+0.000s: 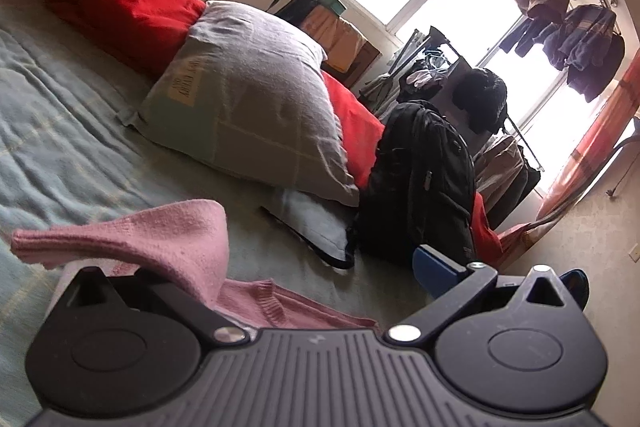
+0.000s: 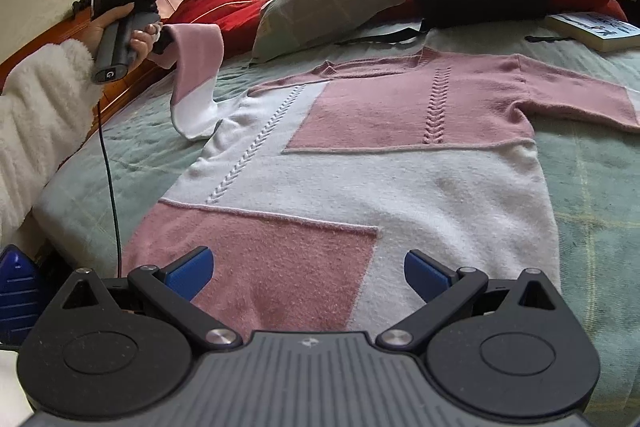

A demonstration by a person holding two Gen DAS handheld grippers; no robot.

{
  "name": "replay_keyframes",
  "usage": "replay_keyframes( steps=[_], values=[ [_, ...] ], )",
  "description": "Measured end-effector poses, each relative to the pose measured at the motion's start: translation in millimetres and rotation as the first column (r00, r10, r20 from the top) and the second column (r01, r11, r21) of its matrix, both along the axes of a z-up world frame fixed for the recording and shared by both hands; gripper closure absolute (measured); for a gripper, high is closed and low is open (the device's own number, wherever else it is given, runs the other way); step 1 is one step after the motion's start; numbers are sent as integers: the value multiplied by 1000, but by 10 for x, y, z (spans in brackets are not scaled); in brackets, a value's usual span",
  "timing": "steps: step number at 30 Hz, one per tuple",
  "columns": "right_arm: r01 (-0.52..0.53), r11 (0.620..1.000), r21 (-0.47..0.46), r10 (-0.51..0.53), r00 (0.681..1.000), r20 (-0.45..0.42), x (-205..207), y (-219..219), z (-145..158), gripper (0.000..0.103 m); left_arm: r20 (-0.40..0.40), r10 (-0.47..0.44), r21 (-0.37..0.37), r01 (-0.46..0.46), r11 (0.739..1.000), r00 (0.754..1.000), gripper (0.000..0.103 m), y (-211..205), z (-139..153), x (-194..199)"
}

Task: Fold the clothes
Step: 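Lift the pink cuff with the left gripper toward the sweater body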

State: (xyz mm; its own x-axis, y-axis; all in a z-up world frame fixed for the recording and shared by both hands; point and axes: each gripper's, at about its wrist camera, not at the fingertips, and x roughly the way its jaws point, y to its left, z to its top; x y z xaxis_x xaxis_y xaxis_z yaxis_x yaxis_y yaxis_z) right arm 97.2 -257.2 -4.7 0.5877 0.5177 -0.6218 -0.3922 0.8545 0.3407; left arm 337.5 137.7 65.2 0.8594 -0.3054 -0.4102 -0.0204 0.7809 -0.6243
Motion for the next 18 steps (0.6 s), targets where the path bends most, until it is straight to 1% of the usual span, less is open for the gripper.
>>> replay_keyframes(
  steps=[4,12,18],
  values=[
    [14,1000,14,-14,1000,6,-37,-125,8,0,-2,-11,-13,11,1000,1000,1,-170,58,56],
    [28,999,33,-29,1000,12,-72,-307,0,0,-1,-31,-3,31,1000,1000,1,-542,185,211],
    [35,998,51,-36,999,20,-82,-420,2,0,-4,-50,19,50,999,999,1,-815,245,311]
  ],
)
